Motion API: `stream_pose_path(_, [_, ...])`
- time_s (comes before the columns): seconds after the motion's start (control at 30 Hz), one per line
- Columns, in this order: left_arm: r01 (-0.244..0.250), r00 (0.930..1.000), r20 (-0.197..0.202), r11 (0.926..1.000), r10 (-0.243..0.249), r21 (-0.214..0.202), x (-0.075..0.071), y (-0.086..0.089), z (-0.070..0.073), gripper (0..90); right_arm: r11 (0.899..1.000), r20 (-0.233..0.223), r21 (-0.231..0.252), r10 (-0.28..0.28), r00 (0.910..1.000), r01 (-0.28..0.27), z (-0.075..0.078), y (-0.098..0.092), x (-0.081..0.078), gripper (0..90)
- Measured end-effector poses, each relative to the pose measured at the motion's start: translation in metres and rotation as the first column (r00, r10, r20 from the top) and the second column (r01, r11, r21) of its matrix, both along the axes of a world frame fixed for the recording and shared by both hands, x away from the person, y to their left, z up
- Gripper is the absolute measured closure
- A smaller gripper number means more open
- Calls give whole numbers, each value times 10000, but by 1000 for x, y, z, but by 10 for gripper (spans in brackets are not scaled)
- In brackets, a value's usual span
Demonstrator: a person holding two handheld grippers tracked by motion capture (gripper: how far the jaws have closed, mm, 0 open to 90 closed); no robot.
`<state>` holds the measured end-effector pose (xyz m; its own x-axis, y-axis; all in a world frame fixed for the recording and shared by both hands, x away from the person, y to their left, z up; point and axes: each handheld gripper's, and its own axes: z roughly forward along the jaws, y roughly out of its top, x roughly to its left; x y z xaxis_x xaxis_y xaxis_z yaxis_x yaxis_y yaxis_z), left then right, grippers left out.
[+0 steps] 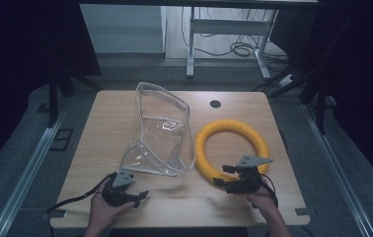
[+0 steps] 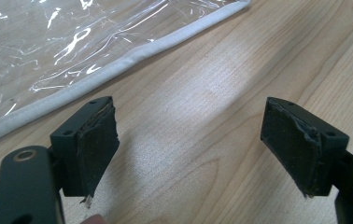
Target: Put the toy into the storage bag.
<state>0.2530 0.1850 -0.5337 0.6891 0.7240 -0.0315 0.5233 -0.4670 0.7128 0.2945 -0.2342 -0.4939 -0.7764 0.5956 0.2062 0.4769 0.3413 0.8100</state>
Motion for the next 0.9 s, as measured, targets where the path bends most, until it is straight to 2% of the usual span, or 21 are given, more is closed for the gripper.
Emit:
stream_pose_path(0.23, [17, 10000, 6, 10000, -17, -7, -1, 0, 0, 188, 9999, 206, -20, -117, 9997, 117, 1, -1, -2, 317])
stream_pose_path(0.4, [-10, 10000, 42, 10000, 10, -30, -1, 0, 1, 188, 9991, 331, -254, -336, 9989, 345, 1, -3, -1, 311])
stream_pose_path(0.63, [18, 10000, -19, 10000, -17, 14, 0, -1, -1, 188, 9986, 328, -366, -365, 9988, 377, 2, -3, -1, 308])
stream_pose_path(0.9, [-14, 10000, 11, 10000, 14, -23, -1, 0, 1, 188, 9980, 487, -587, -215, 9986, 243, 15, 0, 4, 308])
